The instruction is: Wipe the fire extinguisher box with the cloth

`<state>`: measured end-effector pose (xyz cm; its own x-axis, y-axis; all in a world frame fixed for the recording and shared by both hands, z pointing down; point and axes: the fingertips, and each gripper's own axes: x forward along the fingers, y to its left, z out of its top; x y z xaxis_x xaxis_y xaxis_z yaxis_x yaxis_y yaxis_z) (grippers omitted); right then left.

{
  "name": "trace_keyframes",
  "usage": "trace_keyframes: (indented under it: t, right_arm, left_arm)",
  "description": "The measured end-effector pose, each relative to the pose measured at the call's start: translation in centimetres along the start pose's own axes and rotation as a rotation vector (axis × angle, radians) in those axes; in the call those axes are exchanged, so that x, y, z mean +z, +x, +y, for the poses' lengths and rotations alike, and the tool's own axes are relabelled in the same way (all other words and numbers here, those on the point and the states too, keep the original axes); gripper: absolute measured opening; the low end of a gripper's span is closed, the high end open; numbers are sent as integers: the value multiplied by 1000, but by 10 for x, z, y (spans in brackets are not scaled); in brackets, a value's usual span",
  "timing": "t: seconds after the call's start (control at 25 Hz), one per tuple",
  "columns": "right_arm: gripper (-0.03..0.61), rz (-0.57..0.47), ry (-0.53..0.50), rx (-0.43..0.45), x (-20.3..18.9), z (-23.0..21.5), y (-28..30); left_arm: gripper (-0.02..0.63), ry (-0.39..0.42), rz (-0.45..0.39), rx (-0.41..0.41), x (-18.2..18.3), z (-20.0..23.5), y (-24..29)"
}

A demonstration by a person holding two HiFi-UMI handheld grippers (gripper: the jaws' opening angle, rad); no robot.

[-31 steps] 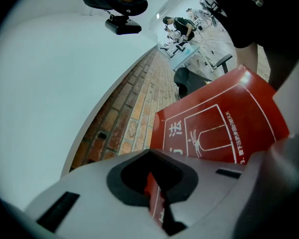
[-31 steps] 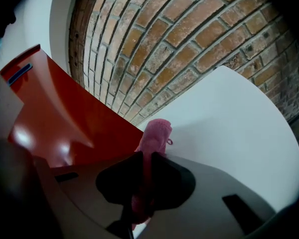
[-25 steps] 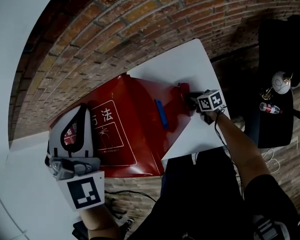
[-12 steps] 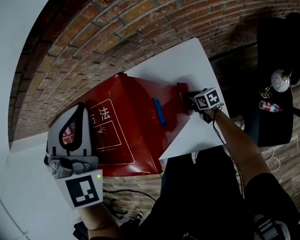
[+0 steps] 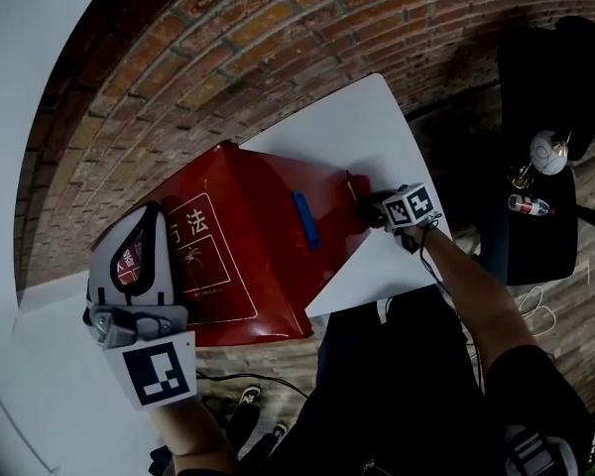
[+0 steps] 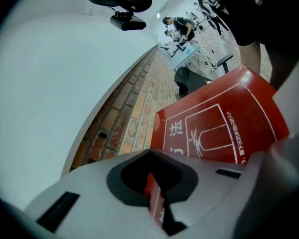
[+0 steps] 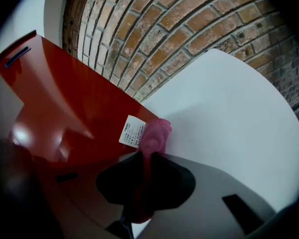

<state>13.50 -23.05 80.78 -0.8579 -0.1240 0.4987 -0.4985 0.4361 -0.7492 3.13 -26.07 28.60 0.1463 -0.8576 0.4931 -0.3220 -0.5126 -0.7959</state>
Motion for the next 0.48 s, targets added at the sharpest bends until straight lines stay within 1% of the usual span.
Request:
trace_keyframes:
  t: [0.48]
  right_arm:
    - [61, 6, 36, -1, -26, 6, -10]
  left_arm:
    - [20, 3, 3, -1, 1, 0, 0]
